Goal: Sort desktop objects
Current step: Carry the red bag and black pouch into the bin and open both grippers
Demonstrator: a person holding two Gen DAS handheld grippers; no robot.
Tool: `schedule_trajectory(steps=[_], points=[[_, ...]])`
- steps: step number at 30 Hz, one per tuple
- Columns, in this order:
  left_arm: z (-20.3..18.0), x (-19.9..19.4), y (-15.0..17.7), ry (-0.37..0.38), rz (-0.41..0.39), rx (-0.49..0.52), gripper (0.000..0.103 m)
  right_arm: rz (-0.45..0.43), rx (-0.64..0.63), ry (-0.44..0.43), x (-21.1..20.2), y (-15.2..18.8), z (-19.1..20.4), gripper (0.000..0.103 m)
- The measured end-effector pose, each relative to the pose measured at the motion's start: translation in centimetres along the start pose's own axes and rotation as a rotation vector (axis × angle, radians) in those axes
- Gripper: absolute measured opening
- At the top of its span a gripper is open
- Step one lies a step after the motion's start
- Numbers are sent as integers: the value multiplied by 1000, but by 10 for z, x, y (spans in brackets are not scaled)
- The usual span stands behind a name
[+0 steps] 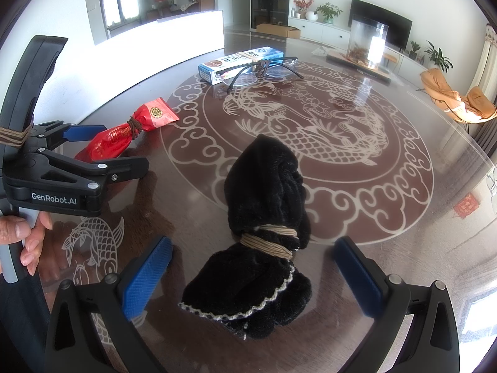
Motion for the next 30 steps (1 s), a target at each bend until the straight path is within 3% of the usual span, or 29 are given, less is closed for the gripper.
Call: schedule_trajectory(steps=[5, 7, 8, 9, 15, 23, 25, 26, 27, 28, 30], points=[[4, 7, -14, 42, 63, 26, 103, 0, 0, 0, 0, 0, 0, 103], [9, 0, -22, 104, 24, 39, 66, 0, 0, 0, 0, 0, 0, 103], [13, -1, -26, 90, 32, 41, 31, 0, 0, 0, 0, 0, 0, 103], [17, -2, -29, 114, 46, 32, 19, 0, 0, 0, 0, 0, 0, 103], [30, -26, -18, 197, 16, -50, 19, 0, 0, 0, 0, 1, 0, 103], [35, -90, -19, 194, -77, -55, 19, -1, 2, -5, 0, 1, 0, 103], [42, -105, -21, 194, -92, -68, 19, 43, -11, -20, 4, -6, 0, 102], [47, -114, -22, 185, -102, -68, 19, 68, -4, -43, 3, -9, -1, 98], [50, -121, -23, 176, -111, -67, 19, 80, 7, -65, -1, -12, -5, 74], [55, -129, -25, 171, -121, -70, 19, 96, 10, -75, -3, -15, -8, 38], [65, -146, -28, 165, -141, -79, 19, 159, 30, -101, -2, -19, -13, 33]])
Point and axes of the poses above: each gripper's, at about its wrist camera, not at the fingertips, and x roughly the way its jaws point, z to its left, y to its underside, the point moved 3 cm from there along x, roughly the way its jaws point, and after that the axes turned 15 degrees about y, right-handed, at the moved point
